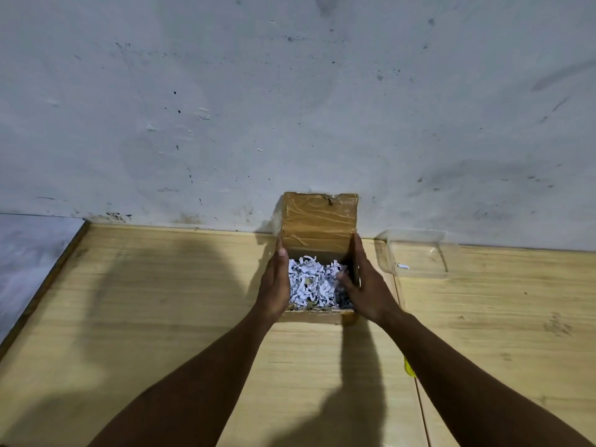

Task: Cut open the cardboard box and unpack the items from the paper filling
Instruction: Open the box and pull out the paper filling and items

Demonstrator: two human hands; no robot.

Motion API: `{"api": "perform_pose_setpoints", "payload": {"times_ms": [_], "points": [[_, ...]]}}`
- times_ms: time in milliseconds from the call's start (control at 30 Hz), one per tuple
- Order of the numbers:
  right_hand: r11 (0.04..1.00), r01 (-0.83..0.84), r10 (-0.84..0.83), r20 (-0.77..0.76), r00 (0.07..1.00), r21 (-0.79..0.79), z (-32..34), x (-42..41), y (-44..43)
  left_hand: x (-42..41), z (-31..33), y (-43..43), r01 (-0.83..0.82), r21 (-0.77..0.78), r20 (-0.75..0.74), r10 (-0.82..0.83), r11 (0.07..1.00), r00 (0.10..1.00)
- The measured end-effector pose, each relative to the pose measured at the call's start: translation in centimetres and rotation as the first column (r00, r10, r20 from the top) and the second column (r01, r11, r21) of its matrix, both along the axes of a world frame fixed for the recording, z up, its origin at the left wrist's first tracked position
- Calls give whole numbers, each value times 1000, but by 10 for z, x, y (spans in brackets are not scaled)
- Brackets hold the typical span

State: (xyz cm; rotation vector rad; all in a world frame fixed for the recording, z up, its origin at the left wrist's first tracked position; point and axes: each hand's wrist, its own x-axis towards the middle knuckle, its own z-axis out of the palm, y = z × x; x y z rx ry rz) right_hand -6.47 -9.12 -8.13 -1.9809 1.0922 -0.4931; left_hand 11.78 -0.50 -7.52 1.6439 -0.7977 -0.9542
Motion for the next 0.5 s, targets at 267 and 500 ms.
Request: {"api": "perform_pose_setpoints", "payload": {"times_ms": [267,500], "points": [[1000,-23,23,3,1000,-17,-8,20,-25,15,-5,-23,5,-28,16,-4,1000,1000],[1000,-5,4,42,999,26,-12,24,-33,21,-9,-31,27,-81,8,-26,996,1000]]}}
